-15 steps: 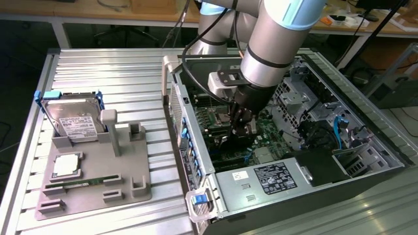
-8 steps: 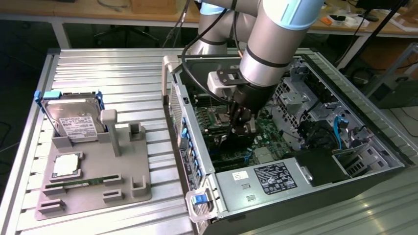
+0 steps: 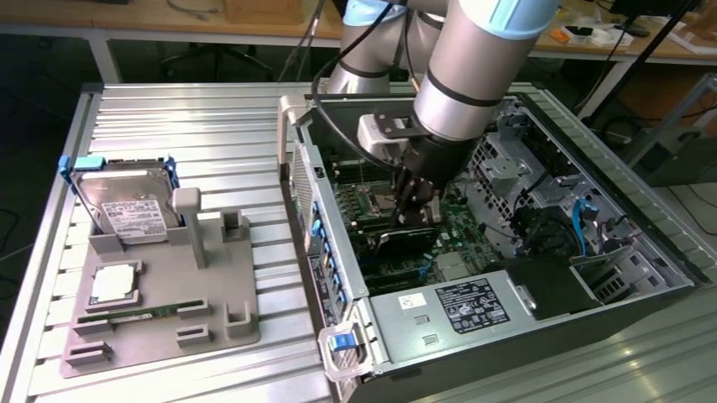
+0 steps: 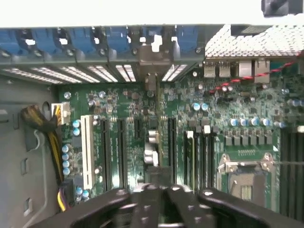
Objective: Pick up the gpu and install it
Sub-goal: 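Press down on the gpu until it lock into place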
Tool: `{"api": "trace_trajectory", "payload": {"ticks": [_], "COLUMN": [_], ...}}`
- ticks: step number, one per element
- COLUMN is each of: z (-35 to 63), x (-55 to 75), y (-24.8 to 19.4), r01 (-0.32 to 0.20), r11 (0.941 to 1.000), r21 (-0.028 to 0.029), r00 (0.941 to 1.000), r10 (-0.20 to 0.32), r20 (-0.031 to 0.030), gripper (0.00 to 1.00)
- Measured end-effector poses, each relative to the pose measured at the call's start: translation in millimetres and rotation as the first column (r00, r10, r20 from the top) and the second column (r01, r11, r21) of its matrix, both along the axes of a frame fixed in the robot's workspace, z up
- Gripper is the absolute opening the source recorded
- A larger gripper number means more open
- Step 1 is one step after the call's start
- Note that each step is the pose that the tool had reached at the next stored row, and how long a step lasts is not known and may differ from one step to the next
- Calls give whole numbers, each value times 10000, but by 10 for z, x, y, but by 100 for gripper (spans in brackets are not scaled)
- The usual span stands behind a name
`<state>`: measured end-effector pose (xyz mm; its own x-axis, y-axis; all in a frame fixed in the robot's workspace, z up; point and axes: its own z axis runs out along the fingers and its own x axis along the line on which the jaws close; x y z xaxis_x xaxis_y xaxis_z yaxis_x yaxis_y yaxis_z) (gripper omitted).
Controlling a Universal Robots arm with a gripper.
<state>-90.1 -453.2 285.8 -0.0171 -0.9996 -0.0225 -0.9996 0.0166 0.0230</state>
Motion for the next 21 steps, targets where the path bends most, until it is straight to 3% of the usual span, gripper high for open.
{"api": "trace_trajectory", "payload": {"ticks": [3,6,12,16,19,21], "z": [108,133,151,150,151,151], "x": [-58,-148,-277,-393,-443,-482], "y": [0,-1,0,1,1,1], "r01": [0,0,1,2,3,4], "r11": [10000,10000,10000,10000,10000,10000], "r21": [20,31,40,42,41,40], "r00": [10000,10000,9998,9990,9970,9957], "r10": [0,0,0,0,0,0], "r20": [-1,-25,-220,-449,-774,-929], "gripper": [11,11,11,11,11,11]}}
